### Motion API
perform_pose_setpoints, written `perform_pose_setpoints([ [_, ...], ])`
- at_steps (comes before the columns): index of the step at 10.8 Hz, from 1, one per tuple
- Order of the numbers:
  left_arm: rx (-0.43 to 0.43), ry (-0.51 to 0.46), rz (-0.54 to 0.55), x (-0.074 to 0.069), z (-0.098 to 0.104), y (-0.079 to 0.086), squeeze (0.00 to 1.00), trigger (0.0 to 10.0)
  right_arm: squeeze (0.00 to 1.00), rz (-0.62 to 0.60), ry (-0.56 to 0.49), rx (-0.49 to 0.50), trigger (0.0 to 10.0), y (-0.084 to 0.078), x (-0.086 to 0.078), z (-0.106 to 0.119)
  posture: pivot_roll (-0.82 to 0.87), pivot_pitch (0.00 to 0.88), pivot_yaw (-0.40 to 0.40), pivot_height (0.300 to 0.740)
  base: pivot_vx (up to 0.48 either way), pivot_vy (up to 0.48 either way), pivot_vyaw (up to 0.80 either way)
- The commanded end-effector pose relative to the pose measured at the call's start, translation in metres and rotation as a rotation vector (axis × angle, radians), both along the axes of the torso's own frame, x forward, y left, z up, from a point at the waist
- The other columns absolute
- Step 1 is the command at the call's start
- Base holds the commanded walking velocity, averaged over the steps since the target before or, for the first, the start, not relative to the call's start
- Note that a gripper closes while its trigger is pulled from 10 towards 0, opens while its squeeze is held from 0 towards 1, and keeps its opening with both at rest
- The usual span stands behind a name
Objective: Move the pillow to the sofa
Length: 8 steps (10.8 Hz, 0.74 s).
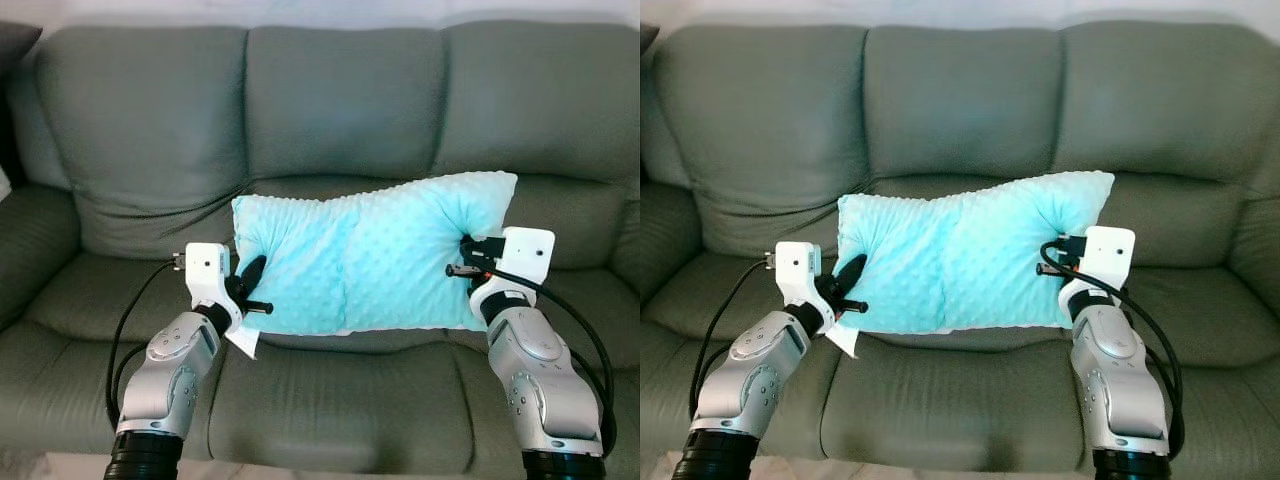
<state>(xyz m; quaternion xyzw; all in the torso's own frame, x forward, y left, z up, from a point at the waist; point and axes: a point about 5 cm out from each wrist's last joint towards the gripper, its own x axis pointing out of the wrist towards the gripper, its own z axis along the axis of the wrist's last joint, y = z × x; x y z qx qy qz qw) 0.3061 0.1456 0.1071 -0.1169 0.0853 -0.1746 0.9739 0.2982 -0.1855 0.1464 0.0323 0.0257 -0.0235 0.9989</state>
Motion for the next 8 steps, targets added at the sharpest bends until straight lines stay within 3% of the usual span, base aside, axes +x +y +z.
perform_pose_setpoints([
  [1,-0.005,-0.016,-0.015,-0.001,0.004,-0.002,0.0,10.0,0.0,0.001,-0.017,-0.001,10.0,0.0,0.0,0.005,-0.2,0.0,0.017,0.74,0.0,0.0,0.0],
  [5,0.002,-0.006,-0.018,-0.001,0.001,-0.003,0.0,10.0,0.0,-0.004,-0.007,-0.009,10.0,-0.001,-0.001,0.002,-0.2,0.0,0.016,0.74,0.0,0.0,0.0],
  [8,0.11,0.083,-0.026,-0.002,-0.033,0.002,0.0,10.0,0.0,-0.069,0.075,-0.008,10.0,-0.011,-0.006,-0.024,-0.2,0.0,0.03,0.74,0.0,0.0,0.0],
])
